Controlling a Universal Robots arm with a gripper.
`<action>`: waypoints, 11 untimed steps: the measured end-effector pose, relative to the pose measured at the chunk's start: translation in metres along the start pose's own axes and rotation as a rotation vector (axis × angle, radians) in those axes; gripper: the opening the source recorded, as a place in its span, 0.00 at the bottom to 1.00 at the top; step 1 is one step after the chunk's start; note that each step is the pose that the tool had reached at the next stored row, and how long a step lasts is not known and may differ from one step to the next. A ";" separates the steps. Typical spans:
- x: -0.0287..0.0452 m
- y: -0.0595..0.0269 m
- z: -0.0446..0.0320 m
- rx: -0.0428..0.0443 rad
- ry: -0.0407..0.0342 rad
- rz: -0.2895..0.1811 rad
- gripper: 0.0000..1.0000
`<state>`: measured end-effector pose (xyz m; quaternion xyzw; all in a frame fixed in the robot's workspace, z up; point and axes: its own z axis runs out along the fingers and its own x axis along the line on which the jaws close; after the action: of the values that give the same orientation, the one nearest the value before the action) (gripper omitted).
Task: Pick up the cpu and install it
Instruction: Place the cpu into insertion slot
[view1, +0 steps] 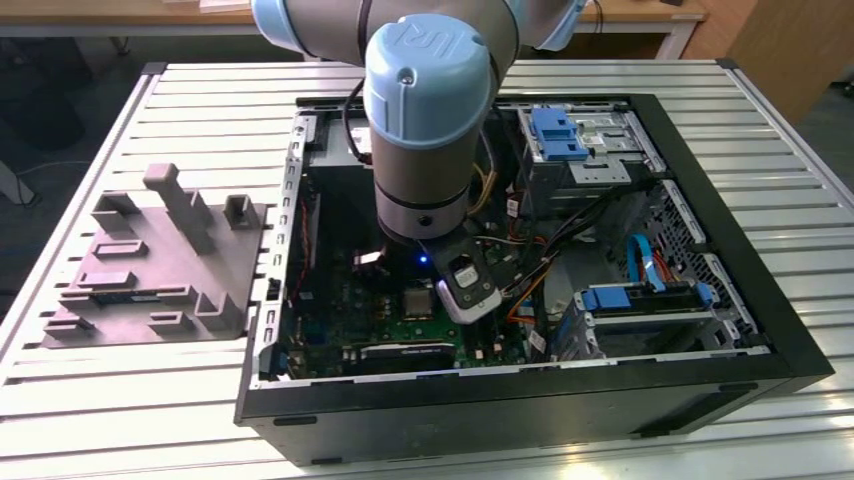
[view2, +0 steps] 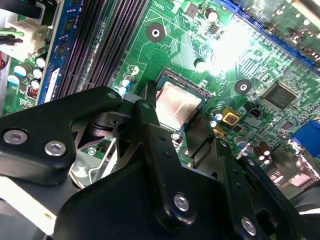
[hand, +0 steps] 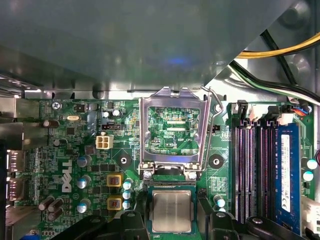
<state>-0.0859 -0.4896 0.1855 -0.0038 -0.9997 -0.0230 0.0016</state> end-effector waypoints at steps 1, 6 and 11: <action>0.0000 0.0000 0.0000 0.0000 0.0000 0.000 0.47; 0.0000 0.0000 0.0001 0.0000 0.0000 0.000 0.47; 0.0000 0.0000 0.0001 0.0000 0.0001 0.000 0.47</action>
<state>-0.0859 -0.4896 0.1854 -0.0038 -0.9997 -0.0230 0.0016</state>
